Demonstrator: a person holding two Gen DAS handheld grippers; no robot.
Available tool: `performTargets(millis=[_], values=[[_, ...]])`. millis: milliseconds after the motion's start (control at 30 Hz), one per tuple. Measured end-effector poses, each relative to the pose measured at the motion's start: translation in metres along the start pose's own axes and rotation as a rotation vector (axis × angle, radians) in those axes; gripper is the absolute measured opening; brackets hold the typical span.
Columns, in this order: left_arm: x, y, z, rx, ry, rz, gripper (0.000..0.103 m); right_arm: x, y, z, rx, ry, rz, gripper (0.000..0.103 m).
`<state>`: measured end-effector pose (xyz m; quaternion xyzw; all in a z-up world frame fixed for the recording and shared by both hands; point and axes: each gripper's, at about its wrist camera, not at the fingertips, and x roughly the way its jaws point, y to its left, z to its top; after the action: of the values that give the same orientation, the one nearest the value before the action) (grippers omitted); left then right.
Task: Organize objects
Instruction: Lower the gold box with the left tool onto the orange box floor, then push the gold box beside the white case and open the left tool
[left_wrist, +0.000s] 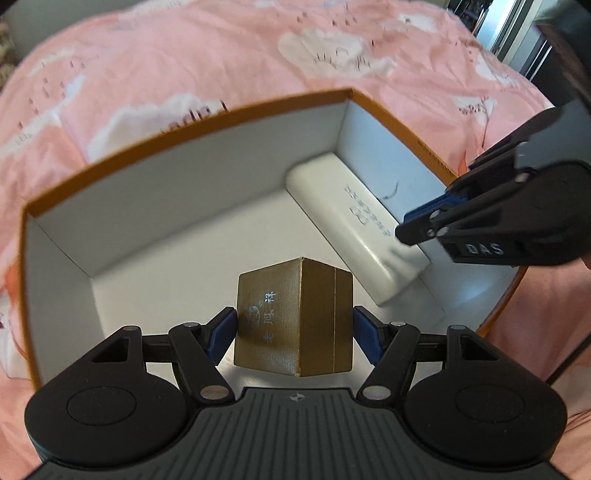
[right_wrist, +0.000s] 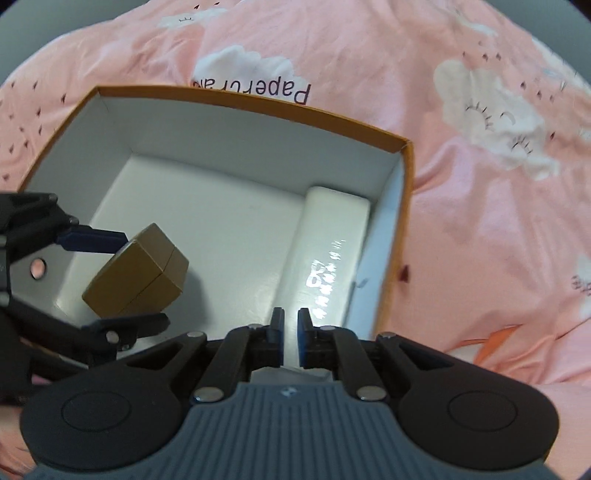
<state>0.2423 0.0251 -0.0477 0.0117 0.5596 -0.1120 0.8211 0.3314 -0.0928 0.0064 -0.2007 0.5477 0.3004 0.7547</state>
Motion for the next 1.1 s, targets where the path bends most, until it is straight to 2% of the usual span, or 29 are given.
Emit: performTargets(millis=[100,167,200,333,400,467,667,867,1033,1100], values=[[0.008,0.0,0.004,-0.011,0.047,-0.035,0.077,-0.002,-0.002,-0.006,0.01,-0.014,0.035,0.008],[0.011,-0.001,0.005,-0.016,0.052,-0.046,0.07,-0.001,-0.003,-0.01,0.021,-0.018,0.064,0.008],[0.011,-0.001,0.006,-0.018,0.052,-0.056,0.074,-0.001,-0.004,-0.012,0.026,-0.019,0.069,0.008],[0.014,-0.002,0.006,-0.031,0.062,-0.065,0.073,-0.004,-0.002,-0.016,0.029,-0.043,0.084,0.009],[0.012,-0.001,0.005,-0.03,0.059,-0.043,0.059,-0.007,-0.003,-0.018,0.038,-0.052,0.1,0.009],[0.01,-0.001,0.003,-0.021,0.042,-0.038,0.054,-0.008,-0.003,-0.018,0.054,-0.057,0.122,0.009],[0.007,-0.004,0.002,0.086,0.023,-0.044,0.053,-0.011,-0.004,-0.017,0.078,-0.084,0.116,0.01],[-0.002,0.0,0.013,0.217,0.051,-0.175,0.053,-0.019,-0.008,-0.021,0.058,-0.1,0.114,0.011],[0.007,-0.003,0.018,0.267,0.092,-0.276,0.053,-0.017,-0.009,-0.02,0.059,-0.089,0.145,0.012],[0.012,-0.002,0.016,0.271,0.098,-0.292,0.053,-0.016,-0.009,-0.018,0.082,-0.091,0.181,0.026]])
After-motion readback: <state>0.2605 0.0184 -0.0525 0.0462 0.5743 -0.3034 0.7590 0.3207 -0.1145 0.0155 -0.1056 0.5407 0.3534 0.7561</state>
